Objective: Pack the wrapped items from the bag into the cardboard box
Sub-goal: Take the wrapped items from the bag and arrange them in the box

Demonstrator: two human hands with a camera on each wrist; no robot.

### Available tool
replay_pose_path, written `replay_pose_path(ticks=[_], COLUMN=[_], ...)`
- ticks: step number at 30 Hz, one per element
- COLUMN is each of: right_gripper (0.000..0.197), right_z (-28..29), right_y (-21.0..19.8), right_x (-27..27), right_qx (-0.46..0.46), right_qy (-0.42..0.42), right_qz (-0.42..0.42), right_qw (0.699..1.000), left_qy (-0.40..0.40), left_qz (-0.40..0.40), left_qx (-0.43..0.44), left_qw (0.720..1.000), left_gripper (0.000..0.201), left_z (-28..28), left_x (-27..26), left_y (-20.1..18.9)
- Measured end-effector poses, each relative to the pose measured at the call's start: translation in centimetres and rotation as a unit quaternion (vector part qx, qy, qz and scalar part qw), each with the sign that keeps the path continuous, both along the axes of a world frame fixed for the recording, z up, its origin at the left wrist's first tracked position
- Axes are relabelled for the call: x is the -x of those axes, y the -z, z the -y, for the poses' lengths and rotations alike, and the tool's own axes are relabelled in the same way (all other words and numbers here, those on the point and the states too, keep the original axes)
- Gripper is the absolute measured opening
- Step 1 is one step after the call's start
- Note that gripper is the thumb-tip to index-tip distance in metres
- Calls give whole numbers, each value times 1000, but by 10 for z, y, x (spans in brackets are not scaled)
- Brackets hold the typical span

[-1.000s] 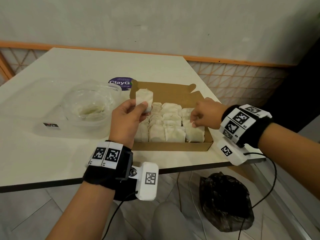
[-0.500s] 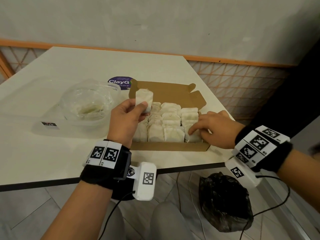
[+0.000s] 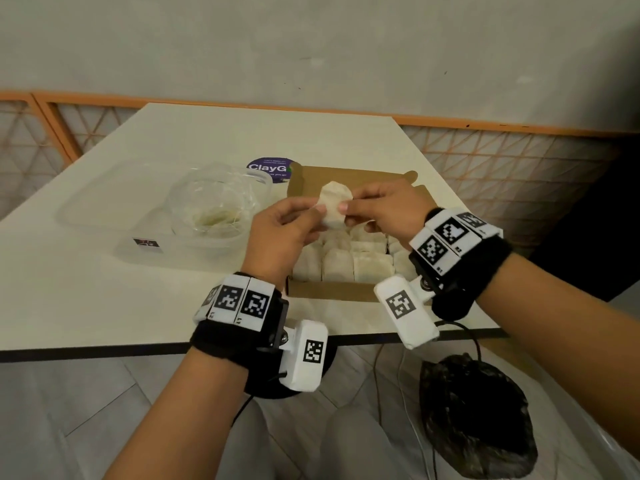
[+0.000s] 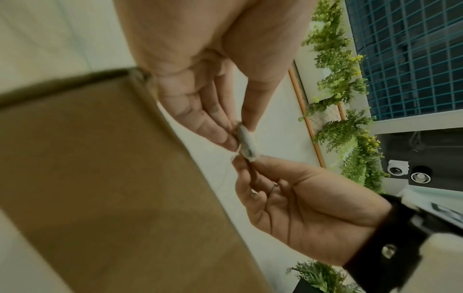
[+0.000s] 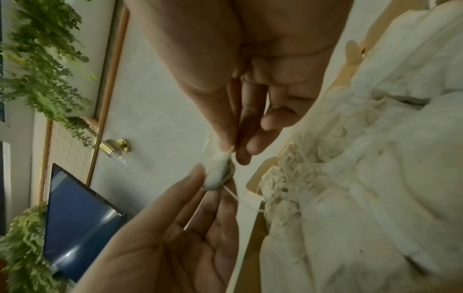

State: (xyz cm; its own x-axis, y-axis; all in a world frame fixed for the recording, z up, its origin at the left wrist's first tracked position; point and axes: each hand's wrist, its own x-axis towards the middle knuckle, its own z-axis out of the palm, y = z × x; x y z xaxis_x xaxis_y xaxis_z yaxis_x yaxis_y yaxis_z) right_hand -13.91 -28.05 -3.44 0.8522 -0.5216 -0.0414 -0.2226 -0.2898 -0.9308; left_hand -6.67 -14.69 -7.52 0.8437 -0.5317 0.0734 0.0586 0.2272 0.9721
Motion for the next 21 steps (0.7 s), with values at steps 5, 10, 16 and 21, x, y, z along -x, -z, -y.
replay_pose_path(ticks=[5, 10, 16, 21], right_gripper=[14, 11, 29, 12], right_z=[-5, -25, -29, -39], right_y=[12, 25, 23, 28], right_x=[-6, -8, -5, 5], right_qx=[-57, -107, 14, 240], right_qy=[-74, -83, -20, -151], right_qz=[-117, -160, -118, -164], right_qw=[989, 978, 993, 945], left_qy=[-63, -67, -45, -18], left_qz=[-17, -14, -5, 47], left_qx=[55, 26, -36, -67], left_qw=[996, 997, 998, 996], left_gripper=[15, 22, 39, 33], left_z=[-11, -10, -6, -10], left_x=[-6, -9, -7, -5], left_y=[6, 14, 23, 12])
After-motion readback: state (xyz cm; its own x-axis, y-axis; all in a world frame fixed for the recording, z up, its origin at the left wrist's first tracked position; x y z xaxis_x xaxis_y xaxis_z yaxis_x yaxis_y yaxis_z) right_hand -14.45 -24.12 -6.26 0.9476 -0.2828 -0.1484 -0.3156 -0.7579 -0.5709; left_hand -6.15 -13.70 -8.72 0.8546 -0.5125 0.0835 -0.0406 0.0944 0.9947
